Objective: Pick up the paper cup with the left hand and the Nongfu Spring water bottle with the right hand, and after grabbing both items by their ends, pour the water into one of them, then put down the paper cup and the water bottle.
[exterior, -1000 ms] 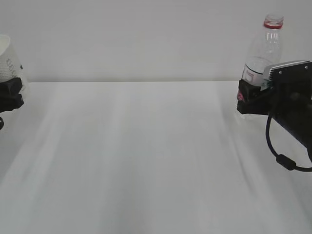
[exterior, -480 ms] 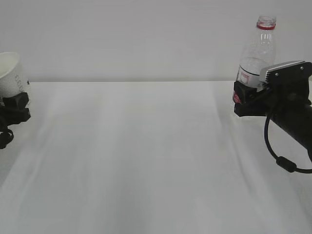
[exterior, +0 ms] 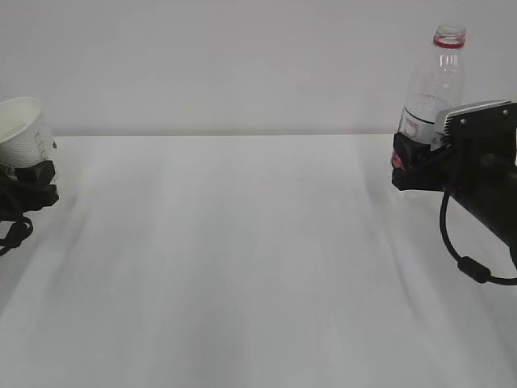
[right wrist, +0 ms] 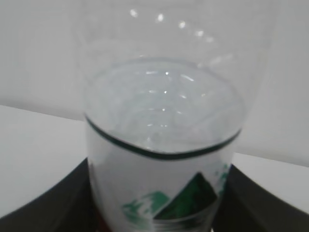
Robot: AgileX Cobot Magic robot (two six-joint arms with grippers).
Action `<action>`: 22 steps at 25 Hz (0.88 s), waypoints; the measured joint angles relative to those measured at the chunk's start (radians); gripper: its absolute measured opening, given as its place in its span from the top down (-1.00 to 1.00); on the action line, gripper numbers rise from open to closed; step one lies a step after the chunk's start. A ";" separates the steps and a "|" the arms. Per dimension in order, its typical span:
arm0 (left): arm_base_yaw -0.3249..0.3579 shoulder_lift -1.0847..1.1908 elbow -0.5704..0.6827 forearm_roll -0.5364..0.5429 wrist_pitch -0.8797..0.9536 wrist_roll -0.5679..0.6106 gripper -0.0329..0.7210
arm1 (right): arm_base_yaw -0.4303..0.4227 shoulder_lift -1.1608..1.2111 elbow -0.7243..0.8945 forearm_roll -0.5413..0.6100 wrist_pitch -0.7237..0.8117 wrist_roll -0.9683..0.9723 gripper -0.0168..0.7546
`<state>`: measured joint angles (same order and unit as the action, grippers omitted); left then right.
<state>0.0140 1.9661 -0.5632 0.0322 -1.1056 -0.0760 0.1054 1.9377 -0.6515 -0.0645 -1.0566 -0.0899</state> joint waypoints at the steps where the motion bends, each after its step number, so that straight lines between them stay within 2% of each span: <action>1: 0.000 0.004 -0.007 0.000 -0.002 0.000 -0.21 | 0.000 0.000 0.000 0.002 0.000 0.000 -0.21; 22: 0.000 0.181 -0.182 0.000 -0.002 -0.009 -0.21 | 0.000 0.000 0.000 0.023 0.000 0.000 -0.21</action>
<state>0.0140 2.1466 -0.7452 0.0322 -1.1071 -0.0846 0.1054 1.9377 -0.6515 -0.0417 -1.0566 -0.0899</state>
